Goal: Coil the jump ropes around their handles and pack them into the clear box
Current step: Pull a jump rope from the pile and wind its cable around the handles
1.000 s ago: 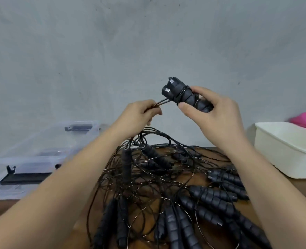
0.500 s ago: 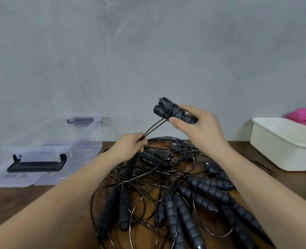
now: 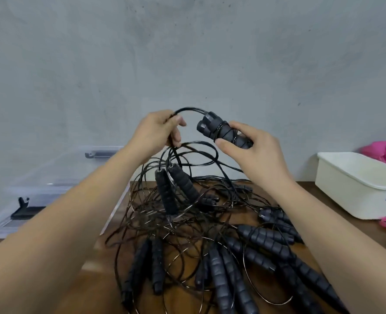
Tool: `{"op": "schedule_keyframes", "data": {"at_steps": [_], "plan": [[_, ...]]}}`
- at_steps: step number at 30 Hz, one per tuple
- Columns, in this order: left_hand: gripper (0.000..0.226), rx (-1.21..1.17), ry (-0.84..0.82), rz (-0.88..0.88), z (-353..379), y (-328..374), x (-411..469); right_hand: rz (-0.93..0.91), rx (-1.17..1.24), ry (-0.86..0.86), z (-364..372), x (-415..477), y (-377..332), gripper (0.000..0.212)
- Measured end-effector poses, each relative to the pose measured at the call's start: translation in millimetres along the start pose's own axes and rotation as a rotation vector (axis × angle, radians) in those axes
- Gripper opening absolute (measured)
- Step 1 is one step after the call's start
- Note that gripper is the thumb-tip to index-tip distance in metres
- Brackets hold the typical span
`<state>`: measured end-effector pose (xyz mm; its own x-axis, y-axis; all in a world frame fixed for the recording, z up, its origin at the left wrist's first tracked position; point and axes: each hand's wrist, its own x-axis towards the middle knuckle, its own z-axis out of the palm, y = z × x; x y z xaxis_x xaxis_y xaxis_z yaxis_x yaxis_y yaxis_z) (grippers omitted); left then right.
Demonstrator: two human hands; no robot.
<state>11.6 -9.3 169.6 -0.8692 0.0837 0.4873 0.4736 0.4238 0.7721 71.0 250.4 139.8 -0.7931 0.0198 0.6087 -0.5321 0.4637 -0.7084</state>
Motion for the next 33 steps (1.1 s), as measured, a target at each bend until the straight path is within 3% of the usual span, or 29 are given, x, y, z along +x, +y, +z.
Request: {"op": "schedule_keyframes", "data": {"at_steps": [4, 10, 14, 22, 28, 30, 33], "plan": [[0.029, 0.147, -0.067, -0.069, 3.5, -14.6, -8.6, -0.002, -0.002, 0.022, 0.4, 3.8, -0.5, 0.047], [0.031, 0.048, -0.060, -0.088, -7.9, -3.9, -5.6, -0.003, -0.004, 0.006, 2.1, 6.3, -4.1, 0.047], [0.029, -0.174, -0.050, -0.003, -9.1, 9.7, 1.0, -0.023, 0.027, 0.028, 4.0, 4.2, -8.1, 0.040], [0.008, 0.377, -0.292, -0.147, 2.9, -57.4, -27.0, -0.050, -0.045, 0.075, -7.0, 3.4, -9.1, 0.033], [0.019, 0.383, -0.229, -0.124, 0.9, -79.0, -42.6, -0.012, -0.151, 0.001, 2.2, -3.4, 15.5, 0.046], [0.017, 0.257, -0.187, -0.116, 4.7, -68.8, -42.8, 0.058, -0.053, -0.089, 12.7, -4.7, 21.0, 0.046], [0.016, 0.153, -0.145, -0.065, 15.7, -42.9, -36.5, 0.173, 0.391, -0.234, 36.3, -8.4, 19.3, 0.036]]}}
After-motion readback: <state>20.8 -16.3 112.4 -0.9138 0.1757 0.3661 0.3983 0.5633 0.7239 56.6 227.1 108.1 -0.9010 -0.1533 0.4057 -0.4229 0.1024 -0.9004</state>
